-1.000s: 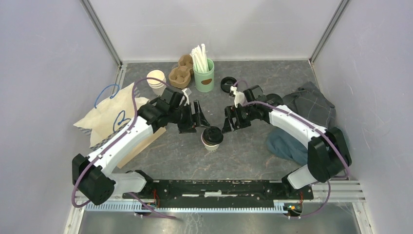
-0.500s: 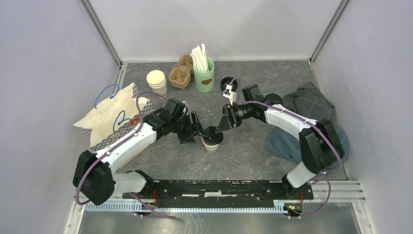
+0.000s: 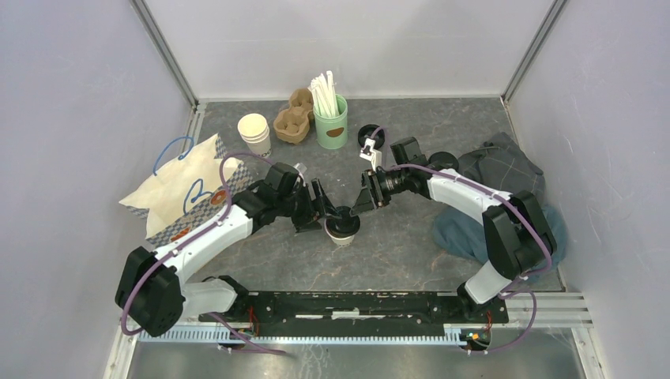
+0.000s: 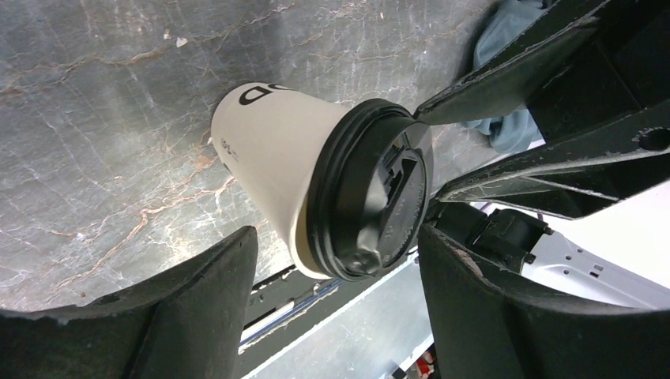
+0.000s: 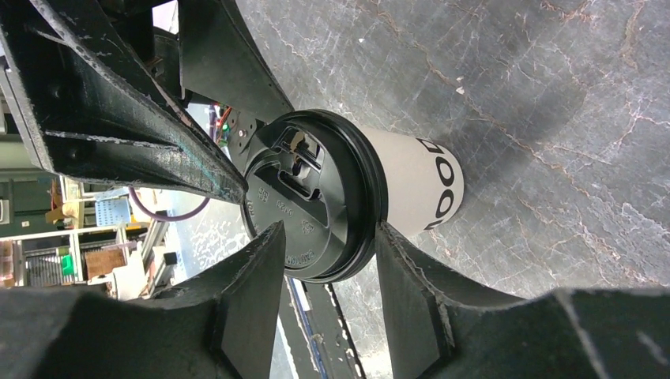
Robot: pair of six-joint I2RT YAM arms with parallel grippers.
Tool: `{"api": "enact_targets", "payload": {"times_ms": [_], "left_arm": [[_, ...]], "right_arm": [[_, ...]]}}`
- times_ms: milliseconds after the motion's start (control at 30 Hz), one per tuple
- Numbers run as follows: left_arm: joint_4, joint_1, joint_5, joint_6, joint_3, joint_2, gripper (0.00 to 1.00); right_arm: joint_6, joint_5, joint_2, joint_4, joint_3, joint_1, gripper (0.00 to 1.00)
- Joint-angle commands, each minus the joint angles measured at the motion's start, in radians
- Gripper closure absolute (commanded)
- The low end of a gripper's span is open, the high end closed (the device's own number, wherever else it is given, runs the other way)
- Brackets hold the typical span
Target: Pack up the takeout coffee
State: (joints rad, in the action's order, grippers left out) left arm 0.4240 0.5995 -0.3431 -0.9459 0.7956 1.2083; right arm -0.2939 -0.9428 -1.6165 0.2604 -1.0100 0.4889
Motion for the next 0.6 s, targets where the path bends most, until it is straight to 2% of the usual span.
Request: {"api": "enact_targets", "payload": {"times_ms": [0, 567], "left_arm": [[-0.068, 0.010, -0.021, -0.036, -0.008, -0.015, 0.21], [-0.091, 0.025, -0.010, -0.040, -0.031, 0.016, 0.42]], "right_arm": [[0.005, -0.016, 0.037, -0.020, -0.004, 0.004, 0.49], [-0.011, 0.003, 0.059, -0.016, -0.002, 0.005, 0.51]]}}
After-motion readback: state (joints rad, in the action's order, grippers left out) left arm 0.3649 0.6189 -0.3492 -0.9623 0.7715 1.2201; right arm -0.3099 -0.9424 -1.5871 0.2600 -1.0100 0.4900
